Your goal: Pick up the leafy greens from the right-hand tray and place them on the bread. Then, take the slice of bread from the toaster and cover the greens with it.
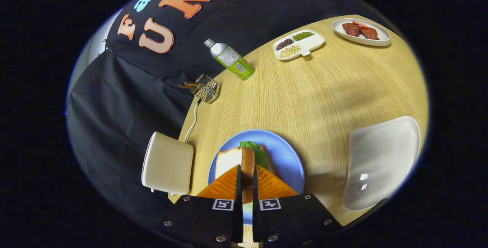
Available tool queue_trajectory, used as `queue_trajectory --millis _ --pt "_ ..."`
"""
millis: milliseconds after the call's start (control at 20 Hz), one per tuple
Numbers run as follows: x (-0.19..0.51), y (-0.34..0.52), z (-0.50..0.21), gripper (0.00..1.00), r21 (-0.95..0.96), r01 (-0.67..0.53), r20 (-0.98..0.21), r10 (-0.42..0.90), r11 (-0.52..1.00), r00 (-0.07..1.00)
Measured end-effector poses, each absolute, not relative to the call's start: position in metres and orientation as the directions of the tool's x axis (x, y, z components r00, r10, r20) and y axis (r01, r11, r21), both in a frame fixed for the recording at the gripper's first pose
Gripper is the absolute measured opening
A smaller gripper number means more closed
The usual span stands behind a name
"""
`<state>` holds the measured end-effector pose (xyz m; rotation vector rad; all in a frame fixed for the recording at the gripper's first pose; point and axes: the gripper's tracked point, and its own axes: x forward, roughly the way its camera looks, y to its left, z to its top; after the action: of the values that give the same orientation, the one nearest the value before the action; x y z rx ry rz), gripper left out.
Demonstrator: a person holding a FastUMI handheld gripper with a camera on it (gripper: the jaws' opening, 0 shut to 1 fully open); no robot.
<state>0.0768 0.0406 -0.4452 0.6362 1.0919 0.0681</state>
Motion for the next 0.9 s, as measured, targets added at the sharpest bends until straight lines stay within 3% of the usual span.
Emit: queue_trajectory --millis 350,750,900 --pt "0.075 0.029 -0.445 0.3 0.453 0.25 -0.823 0.293 0.856 0.486" --pt "0.101 0.015 -0.35 0.63 0.342 0.098 -0.678 0.173 0.935 0.714" --pt "0.104 0.019 -0.307 0.69 0.278 0.023 -0.61 0.158 0.96 0.776"
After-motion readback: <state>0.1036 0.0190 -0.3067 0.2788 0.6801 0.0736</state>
